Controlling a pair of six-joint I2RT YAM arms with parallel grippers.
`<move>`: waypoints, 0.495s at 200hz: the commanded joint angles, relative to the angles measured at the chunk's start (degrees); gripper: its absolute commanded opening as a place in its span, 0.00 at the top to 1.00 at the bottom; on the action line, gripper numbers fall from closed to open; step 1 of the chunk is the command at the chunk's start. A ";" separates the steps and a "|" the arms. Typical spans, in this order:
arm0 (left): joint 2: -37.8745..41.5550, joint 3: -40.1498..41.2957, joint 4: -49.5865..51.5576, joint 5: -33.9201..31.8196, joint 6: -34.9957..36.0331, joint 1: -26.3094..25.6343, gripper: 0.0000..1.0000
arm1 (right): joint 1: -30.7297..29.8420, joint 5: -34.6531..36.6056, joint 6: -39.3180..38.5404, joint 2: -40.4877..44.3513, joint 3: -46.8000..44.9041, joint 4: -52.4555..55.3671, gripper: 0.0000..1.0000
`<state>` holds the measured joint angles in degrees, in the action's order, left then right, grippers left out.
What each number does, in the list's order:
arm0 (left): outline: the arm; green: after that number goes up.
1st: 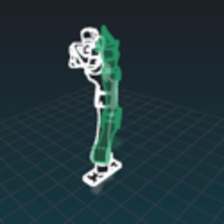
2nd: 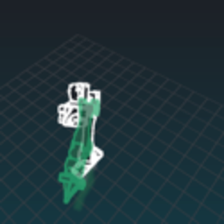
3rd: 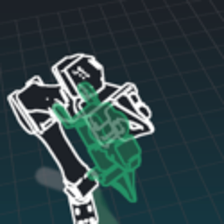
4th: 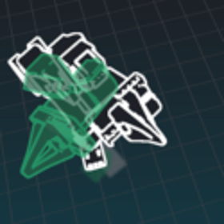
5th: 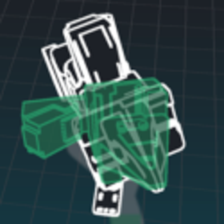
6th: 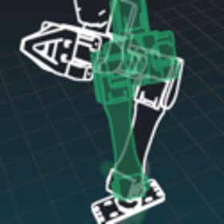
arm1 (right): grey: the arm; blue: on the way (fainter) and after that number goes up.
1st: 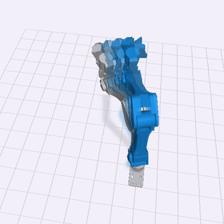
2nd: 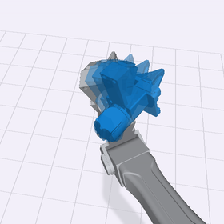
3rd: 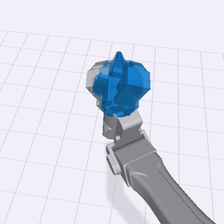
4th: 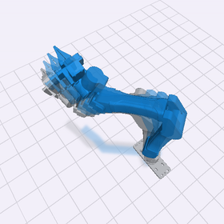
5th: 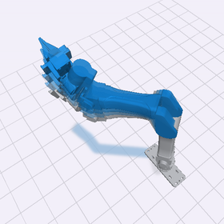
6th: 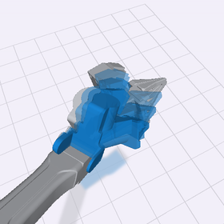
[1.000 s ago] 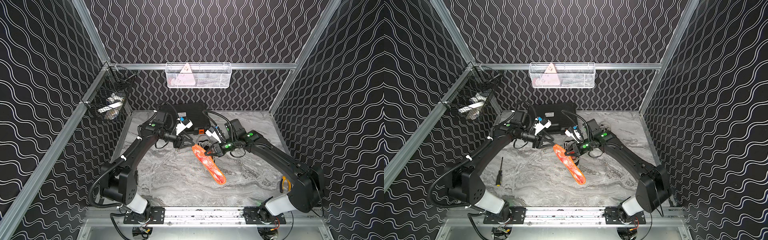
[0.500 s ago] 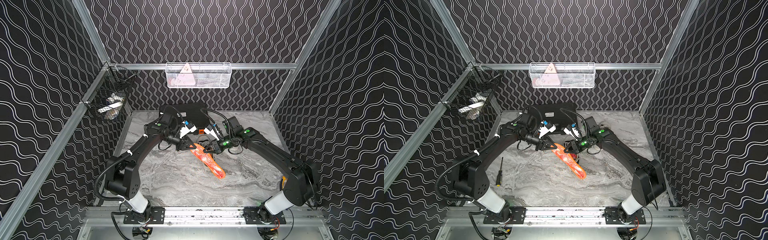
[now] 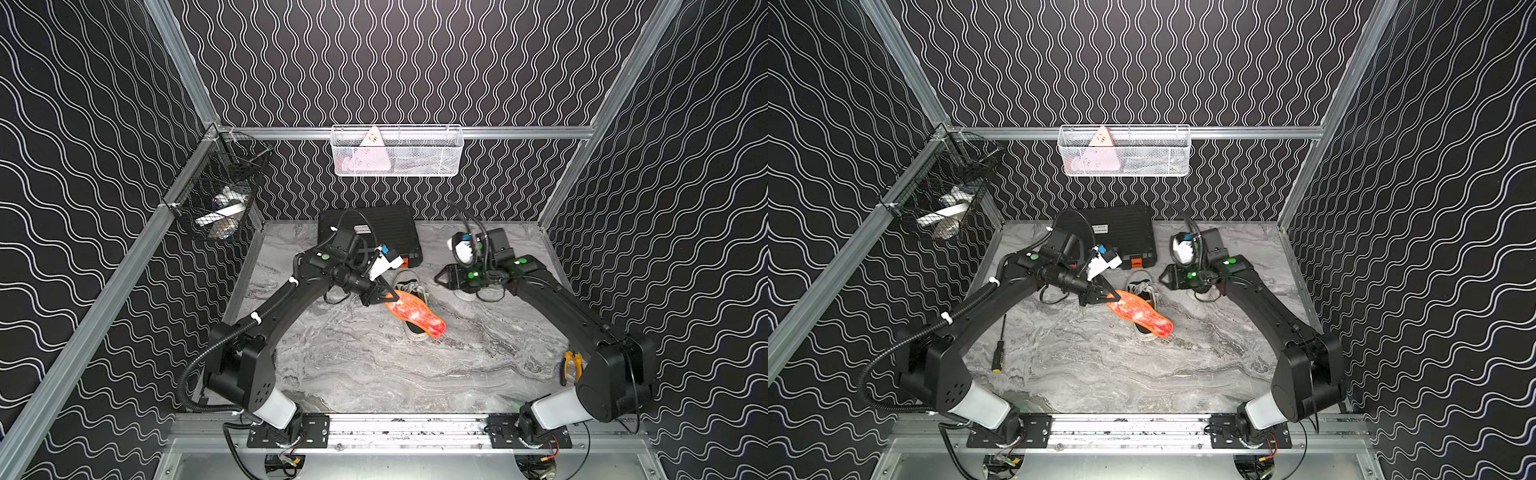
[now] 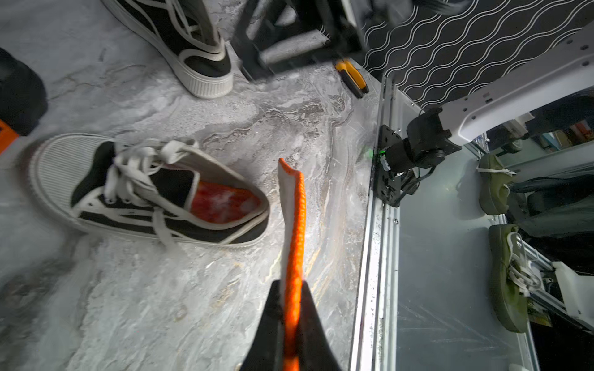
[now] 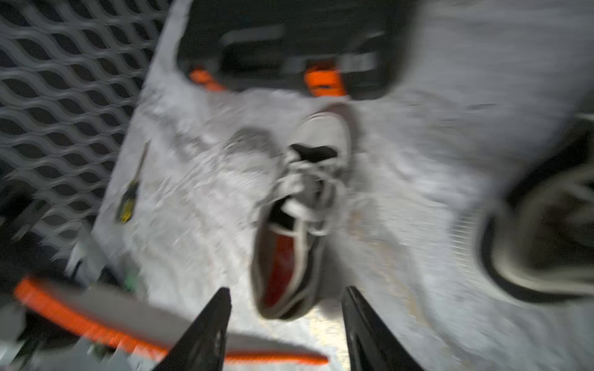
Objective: Insert the insole into the shoe
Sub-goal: Move the shoe to the center of the board.
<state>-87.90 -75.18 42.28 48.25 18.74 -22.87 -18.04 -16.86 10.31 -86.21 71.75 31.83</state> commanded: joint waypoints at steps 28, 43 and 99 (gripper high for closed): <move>6.21 5.63 -9.19 1.28 -10.63 -5.35 1.00 | 11.62 16.87 12.43 -6.91 2.30 3.23 0.41; 6.95 5.92 -8.71 0.72 -10.45 -6.60 1.00 | 13.12 16.88 11.18 -10.01 4.07 3.73 0.41; 4.88 3.84 -3.65 -2.16 -8.47 -8.30 1.00 | 14.97 13.77 9.22 -19.42 10.66 4.11 0.41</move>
<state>-82.11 -70.04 36.25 46.94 8.93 -30.74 -2.92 -2.07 20.03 -103.70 80.79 35.42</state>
